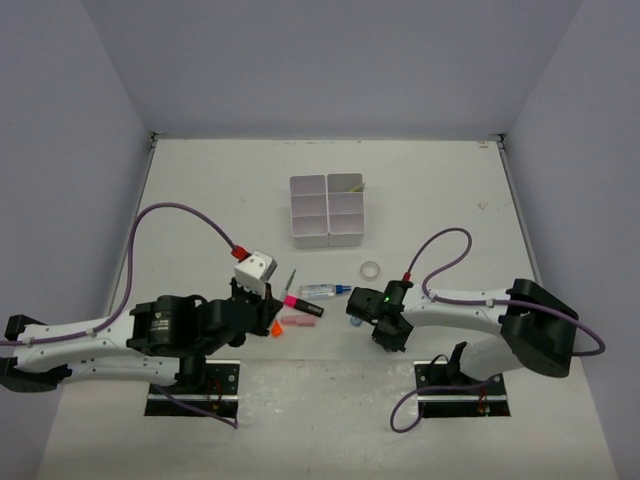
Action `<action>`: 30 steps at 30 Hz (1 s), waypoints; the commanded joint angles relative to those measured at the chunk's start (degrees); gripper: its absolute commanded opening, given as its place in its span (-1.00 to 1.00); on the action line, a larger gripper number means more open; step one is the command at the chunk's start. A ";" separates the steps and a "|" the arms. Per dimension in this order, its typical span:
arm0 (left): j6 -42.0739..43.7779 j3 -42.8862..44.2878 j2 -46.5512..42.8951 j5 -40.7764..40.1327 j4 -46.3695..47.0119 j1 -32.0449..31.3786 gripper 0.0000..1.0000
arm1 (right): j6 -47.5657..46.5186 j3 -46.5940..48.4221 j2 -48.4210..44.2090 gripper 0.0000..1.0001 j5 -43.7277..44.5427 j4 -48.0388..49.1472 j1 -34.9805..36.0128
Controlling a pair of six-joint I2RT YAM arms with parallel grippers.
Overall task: Sort the stationery into containers
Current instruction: Close the pen cap on the pen.
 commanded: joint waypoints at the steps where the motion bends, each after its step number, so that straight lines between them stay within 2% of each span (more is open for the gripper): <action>1: 0.87 -0.37 -1.89 -0.16 1.87 -0.21 -1.00 | -7.40 5.88 1.63 -1.00 8.29 3.16 1.23; 4: 2.16 -0.57 -3.23 1.18 3.21 -0.21 -1.00 | -15.98 10.45 -1.24 -1.00 10.89 2.19 3.37; 7: 3.48 -0.76 -4.90 2.89 4.57 -0.21 -1.00 | -32.07 14.75 -4.02 -1.00 11.92 1.64 4.69; 8: 3.85 -0.57 -5.45 3.01 4.66 -0.21 -1.00 | -39.27 16.65 -4.48 -1.00 11.25 1.65 4.71; 12: 3.50 1.95 -6.21 1.24 1.43 -0.21 -1.00 | -58.36 20.16 -5.90 -1.00 7.06 1.79 4.82; 17: 1.45 6.41 -6.94 -5.62 -4.98 -0.21 -1.00 | -82.32 18.04 -5.95 -1.00 -5.21 8.23 4.87; 21: 1.07 7.92 -8.35 -10.41 -7.65 -0.21 -1.00 | -91.90 18.64 -4.33 -1.00 -4.27 7.96 4.70; 22: 1.34 8.20 -9.51 -11.37 -7.72 -0.21 -1.00 | -98.95 18.16 -5.15 -1.00 -2.43 8.58 4.77; 25: 2.20 8.23 -11.43 -11.43 -7.26 -0.21 -1.00 | -111.36 13.80 -9.63 -1.00 -5.94 12.83 3.74; 30: 2.40 7.61 -13.80 -10.20 -6.47 -0.26 -1.00 | -129.51 3.84 -18.39 -1.00 -18.16 24.09 1.55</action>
